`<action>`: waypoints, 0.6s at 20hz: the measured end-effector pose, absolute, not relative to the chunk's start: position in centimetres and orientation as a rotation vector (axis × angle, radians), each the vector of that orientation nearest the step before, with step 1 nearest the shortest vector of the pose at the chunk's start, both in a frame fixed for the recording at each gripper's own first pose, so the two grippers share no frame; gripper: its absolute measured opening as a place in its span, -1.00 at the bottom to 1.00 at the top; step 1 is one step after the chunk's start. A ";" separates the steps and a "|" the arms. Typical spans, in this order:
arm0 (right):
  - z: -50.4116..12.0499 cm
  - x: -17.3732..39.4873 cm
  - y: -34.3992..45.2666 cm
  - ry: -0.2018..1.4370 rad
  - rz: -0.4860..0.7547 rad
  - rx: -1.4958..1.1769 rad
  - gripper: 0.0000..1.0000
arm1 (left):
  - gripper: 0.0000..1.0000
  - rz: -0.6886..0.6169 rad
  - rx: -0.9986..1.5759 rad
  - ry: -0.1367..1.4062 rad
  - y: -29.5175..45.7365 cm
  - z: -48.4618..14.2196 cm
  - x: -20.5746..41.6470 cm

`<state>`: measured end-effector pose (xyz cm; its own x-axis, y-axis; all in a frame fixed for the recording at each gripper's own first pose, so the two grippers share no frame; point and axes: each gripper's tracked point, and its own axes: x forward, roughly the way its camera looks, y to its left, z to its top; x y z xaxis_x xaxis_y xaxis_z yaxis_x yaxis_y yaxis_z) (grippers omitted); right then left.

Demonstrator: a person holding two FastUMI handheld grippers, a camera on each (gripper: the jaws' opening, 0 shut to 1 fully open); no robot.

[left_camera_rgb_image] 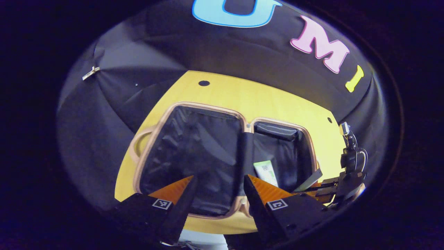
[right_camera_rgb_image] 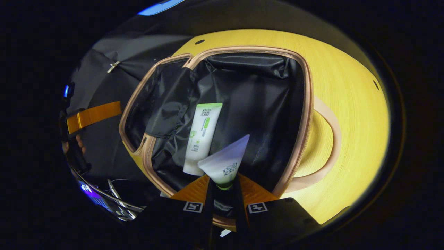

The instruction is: First open the suitcase, pack the skin care products into it, and then close the suitcase.

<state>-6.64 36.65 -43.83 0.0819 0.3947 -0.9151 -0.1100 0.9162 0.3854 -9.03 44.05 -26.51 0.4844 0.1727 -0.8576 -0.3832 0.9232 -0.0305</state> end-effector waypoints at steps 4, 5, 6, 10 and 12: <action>-42.6 -6.6 38.8 1.414 0.401 0.319 0.35 | 0.70 0.426 -0.266 1.017 50.5 -27.1 -11.4; -41.8 -6.6 39.2 1.386 0.407 0.338 0.66 | 0.69 0.452 -0.264 1.017 52.1 -27.4 -11.6; -40.7 -6.3 39.3 1.350 0.414 0.365 0.77 | 0.70 0.474 -0.267 1.017 53.5 -27.7 -11.6; -36.7 -5.4 36.9 1.203 0.370 0.484 0.79 | 0.70 0.561 -0.319 0.970 58.7 -28.0 -10.3; -36.3 -5.2 33.5 1.161 0.288 0.460 0.77 | 0.70 0.592 -0.384 0.950 60.8 -28.6 -9.2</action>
